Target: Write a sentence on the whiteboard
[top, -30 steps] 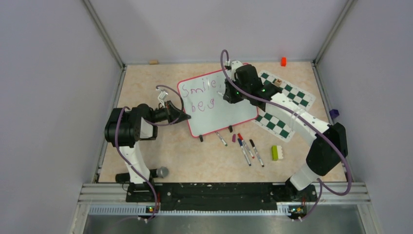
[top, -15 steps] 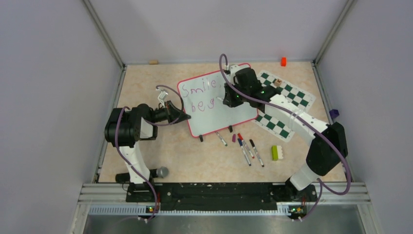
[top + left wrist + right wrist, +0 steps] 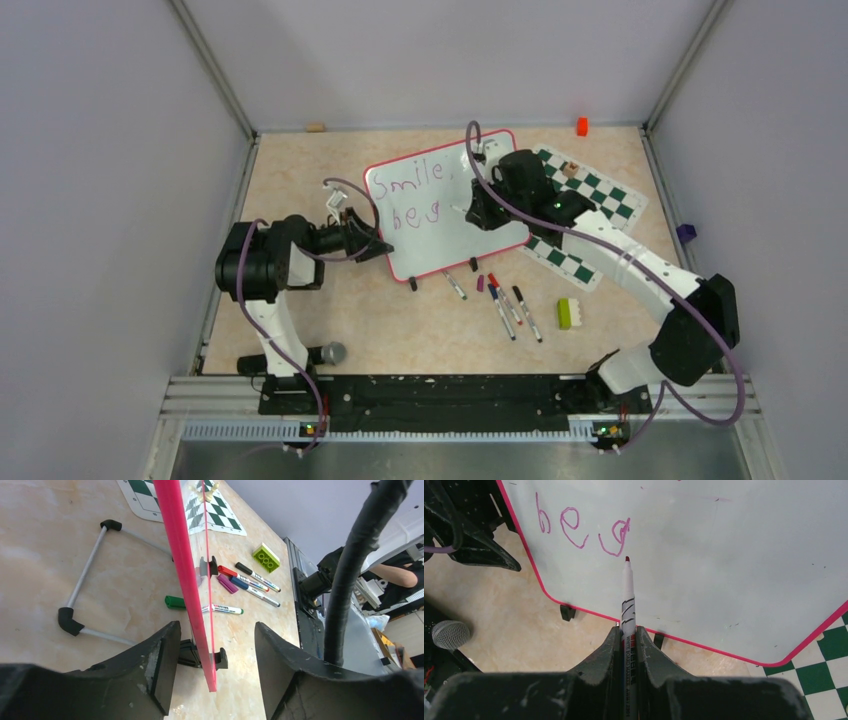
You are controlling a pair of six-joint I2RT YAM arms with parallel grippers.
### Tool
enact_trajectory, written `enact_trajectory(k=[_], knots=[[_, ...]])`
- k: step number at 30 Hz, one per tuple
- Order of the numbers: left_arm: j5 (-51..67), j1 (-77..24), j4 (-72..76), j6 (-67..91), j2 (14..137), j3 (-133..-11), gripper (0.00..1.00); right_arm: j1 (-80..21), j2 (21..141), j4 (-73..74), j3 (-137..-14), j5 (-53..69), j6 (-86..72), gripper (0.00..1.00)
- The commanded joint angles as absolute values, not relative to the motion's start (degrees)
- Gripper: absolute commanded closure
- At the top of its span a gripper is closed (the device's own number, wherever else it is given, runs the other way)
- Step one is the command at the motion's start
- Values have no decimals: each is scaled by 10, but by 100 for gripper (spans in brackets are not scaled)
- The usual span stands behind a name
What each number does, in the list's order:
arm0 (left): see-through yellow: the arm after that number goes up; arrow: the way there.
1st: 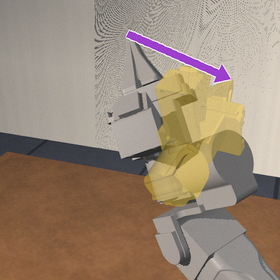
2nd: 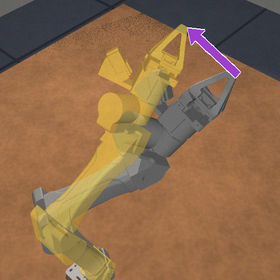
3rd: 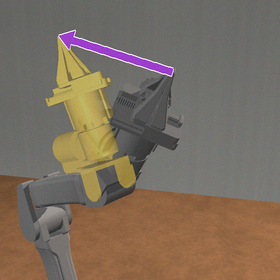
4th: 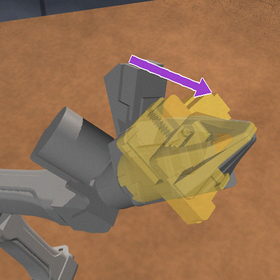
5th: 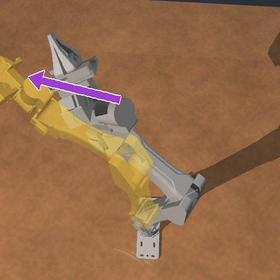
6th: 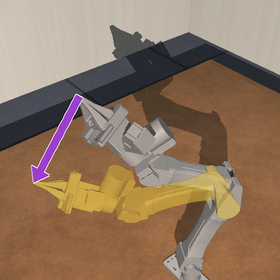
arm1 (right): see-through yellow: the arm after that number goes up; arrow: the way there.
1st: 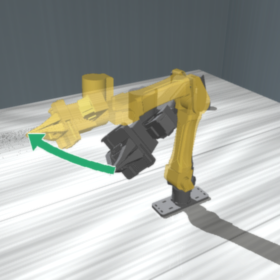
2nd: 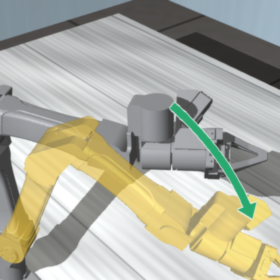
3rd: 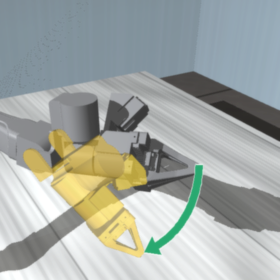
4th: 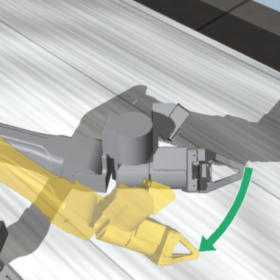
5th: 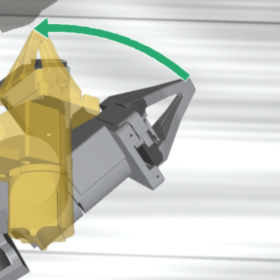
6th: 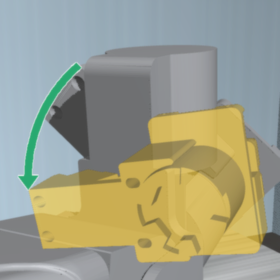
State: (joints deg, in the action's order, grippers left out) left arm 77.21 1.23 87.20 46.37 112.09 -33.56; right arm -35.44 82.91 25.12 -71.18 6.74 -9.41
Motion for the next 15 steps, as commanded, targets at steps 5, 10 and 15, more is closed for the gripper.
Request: enact_trajectory(k=[5,10,15], knots=[[760,33,927,462,1077,-303,34,-354,778,209,-698,68,-93,100],[703,68,924,452,989,-232,36,-354,758,198,-687,69,-98,100],[642,87,774,374,842,-174,47,-354,740,189,-677,72,-101,100]])
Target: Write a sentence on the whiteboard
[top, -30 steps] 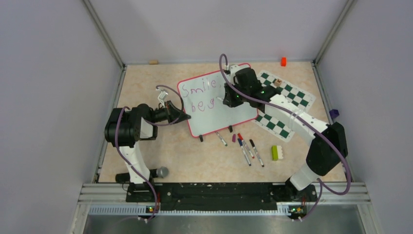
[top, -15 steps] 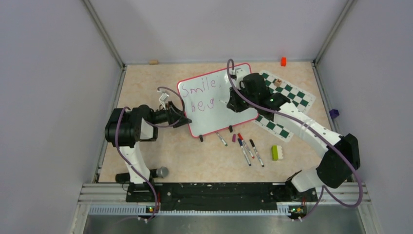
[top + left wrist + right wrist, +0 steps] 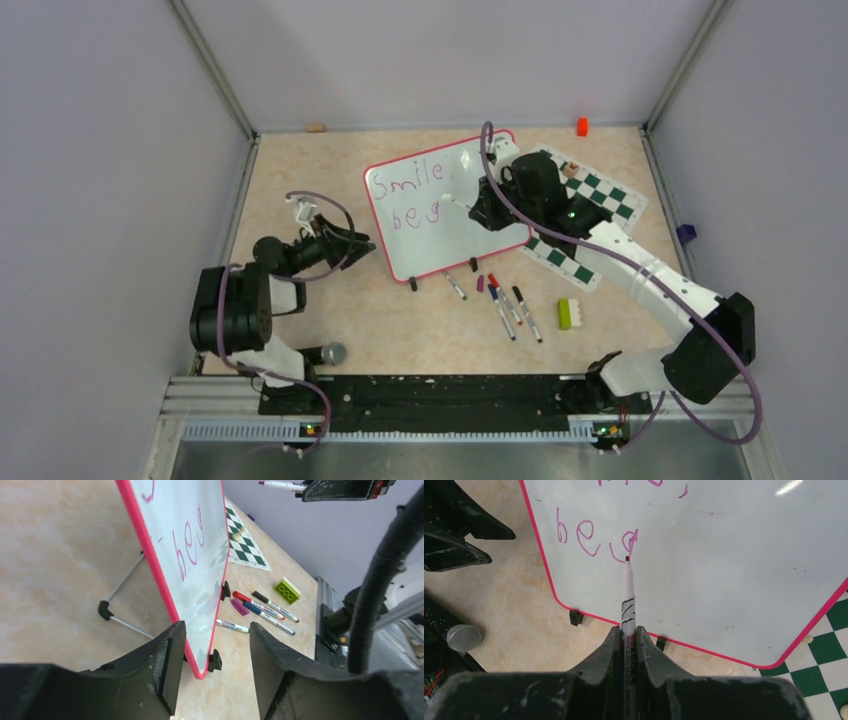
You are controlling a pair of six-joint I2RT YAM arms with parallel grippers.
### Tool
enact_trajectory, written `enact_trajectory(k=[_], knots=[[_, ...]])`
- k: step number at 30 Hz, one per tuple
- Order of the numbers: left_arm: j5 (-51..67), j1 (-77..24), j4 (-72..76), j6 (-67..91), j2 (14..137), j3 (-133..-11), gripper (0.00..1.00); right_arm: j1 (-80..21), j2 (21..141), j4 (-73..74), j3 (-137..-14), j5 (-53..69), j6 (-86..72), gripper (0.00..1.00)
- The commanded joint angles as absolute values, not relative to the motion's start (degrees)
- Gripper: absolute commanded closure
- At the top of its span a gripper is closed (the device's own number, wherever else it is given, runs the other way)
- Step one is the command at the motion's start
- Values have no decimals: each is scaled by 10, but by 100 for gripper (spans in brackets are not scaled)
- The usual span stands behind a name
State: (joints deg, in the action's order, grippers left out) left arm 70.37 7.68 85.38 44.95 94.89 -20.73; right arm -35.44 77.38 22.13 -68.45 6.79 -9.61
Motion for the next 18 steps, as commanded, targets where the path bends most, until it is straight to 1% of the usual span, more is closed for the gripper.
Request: enact_trajectory(k=[1,2,3,4,6,7,9,11,14,18], knots=[[607,87,705,333,792,-160,54,-354,738,187,-676,74,-103,100],[558,85,626,295,735,-146,62,-354,736,185,-675,76,-104,100],[497,82,532,259,668,-135,67,-354,733,183,-673,78,-105,100],[418,75,425,240,596,-133,68,-354,732,182,-671,81,-105,100],[305,56,220,171,470,-145,61,-354,728,178,-669,84,-107,100],[223,33,174,154,420,-146,63,-354,726,177,-668,86,-108,100],[152,16,176,153,344,-110,72,-355,724,171,-665,93,-112,100],[122,15,189,164,292,-81,80,-354,723,168,-666,103,-115,100],[124,15,166,163,242,-70,82,-354,720,166,-665,112,-120,100],[108,15,131,169,217,-74,92,-355,708,166,-663,117,-123,100]])
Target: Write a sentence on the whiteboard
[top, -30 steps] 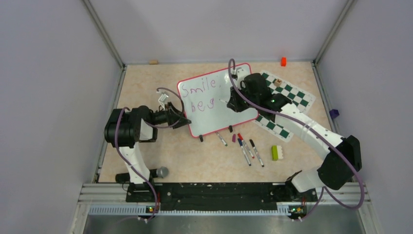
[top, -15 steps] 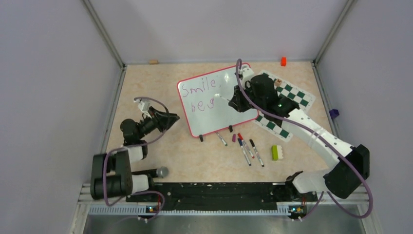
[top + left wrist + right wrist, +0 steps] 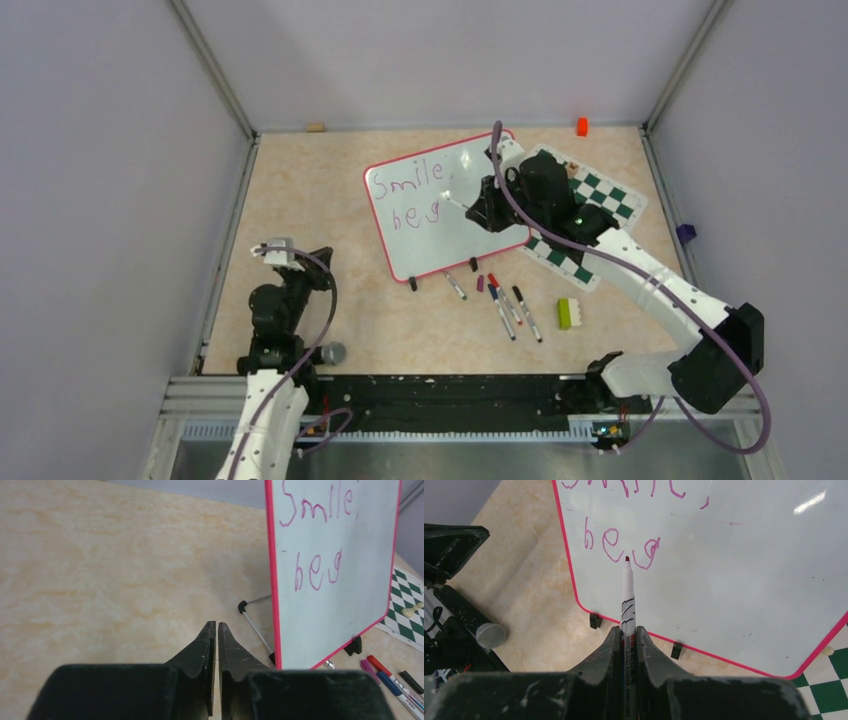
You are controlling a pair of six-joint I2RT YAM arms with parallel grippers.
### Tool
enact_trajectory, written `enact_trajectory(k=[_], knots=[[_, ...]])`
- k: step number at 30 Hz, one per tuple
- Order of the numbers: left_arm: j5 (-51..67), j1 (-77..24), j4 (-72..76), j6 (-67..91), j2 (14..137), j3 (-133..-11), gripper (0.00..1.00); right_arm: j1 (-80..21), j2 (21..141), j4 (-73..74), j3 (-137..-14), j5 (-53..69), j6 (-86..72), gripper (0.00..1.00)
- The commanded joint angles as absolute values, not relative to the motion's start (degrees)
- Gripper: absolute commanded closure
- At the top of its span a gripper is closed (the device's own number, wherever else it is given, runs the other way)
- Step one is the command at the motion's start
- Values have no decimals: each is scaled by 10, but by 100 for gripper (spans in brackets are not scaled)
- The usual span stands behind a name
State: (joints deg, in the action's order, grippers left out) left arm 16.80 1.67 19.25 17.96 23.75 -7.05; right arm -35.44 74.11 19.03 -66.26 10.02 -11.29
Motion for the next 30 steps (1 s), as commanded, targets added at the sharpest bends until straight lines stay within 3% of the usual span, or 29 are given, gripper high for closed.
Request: enact_trajectory(k=[1,2,3,4,5,9,13,18,24,27,30], knots=[[99,15,122,176,215,-76,93,-354,704,165,-663,119,-124,100],[75,15,114,185,214,-77,91,-354,701,166,-662,121,-124,100],[37,15,106,200,215,-77,71,-354,699,166,-662,122,-126,100],[-11,15,100,216,220,-79,12,-354,695,165,-661,123,-128,100],[-40,16,89,230,229,-83,3,-355,691,165,-660,125,-129,100],[-83,17,43,250,281,-119,1,-354,668,172,-652,121,-131,100],[-210,21,-30,363,337,-142,1,-354,640,186,-648,109,-131,100],[-101,46,13,339,382,-147,1,-354,608,195,-643,96,-131,100],[-89,47,41,312,237,-89,1,-354,597,195,-636,99,-136,100],[-98,48,-15,323,209,-98,1,-354,592,195,-632,92,-136,100],[83,46,1,273,252,-136,0,-354,589,200,-632,85,-134,100]])
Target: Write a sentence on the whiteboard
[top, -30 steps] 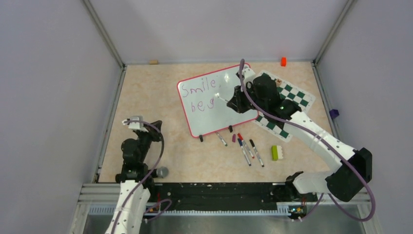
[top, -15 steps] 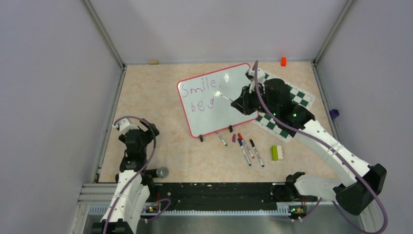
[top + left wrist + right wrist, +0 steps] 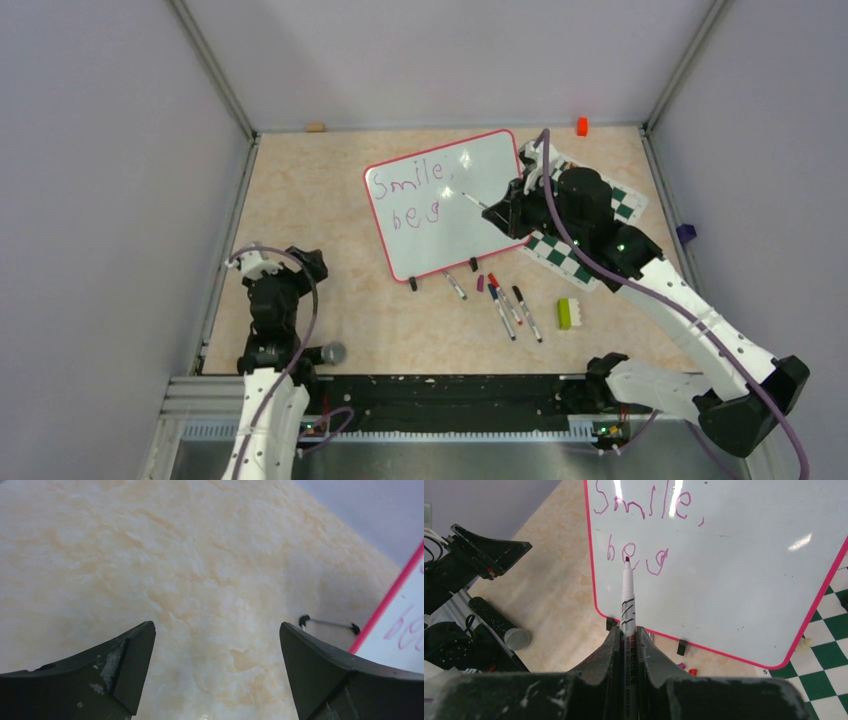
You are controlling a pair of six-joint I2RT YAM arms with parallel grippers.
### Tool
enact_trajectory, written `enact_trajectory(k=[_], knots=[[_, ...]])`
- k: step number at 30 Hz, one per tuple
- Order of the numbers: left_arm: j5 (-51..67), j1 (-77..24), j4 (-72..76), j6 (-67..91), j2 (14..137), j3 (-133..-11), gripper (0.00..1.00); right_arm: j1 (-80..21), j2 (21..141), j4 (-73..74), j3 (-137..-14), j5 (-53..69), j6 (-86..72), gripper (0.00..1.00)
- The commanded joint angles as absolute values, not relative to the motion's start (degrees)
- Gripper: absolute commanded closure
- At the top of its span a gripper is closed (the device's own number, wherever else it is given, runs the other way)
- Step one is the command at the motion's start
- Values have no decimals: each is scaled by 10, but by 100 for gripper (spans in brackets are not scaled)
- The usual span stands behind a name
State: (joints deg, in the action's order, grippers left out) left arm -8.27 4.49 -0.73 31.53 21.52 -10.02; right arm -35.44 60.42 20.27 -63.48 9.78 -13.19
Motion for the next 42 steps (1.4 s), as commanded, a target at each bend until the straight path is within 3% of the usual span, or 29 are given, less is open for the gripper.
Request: enact_trajectory(k=[1,7,10,19,22,24,29,34,37,40,42], knots=[[127,46,16,272,270,-147,1,-355,591,204,-635,85,-132,100],[199,45,-58,339,388,-236,0,-354,612,215,-659,98,-128,100],[320,51,-53,344,439,-254,1,-354,624,211,-670,107,-133,100],[325,54,13,422,355,-262,0,-354,662,190,-690,177,-160,100],[381,50,132,421,371,-266,15,-354,696,201,-722,223,-178,100],[374,13,144,351,384,-292,25,-354,722,212,-748,257,-195,100],[250,-171,107,128,408,-354,24,-354,789,300,-825,278,-186,100],[224,-230,200,20,454,-349,26,-355,850,385,-907,280,-163,100],[256,-246,211,-70,483,-359,27,-354,873,419,-938,292,-152,100],[369,-255,185,-180,516,-374,31,-354,881,433,-948,292,-147,100],[345,-272,176,-208,532,-381,34,-354,882,437,-950,294,-145,100]])
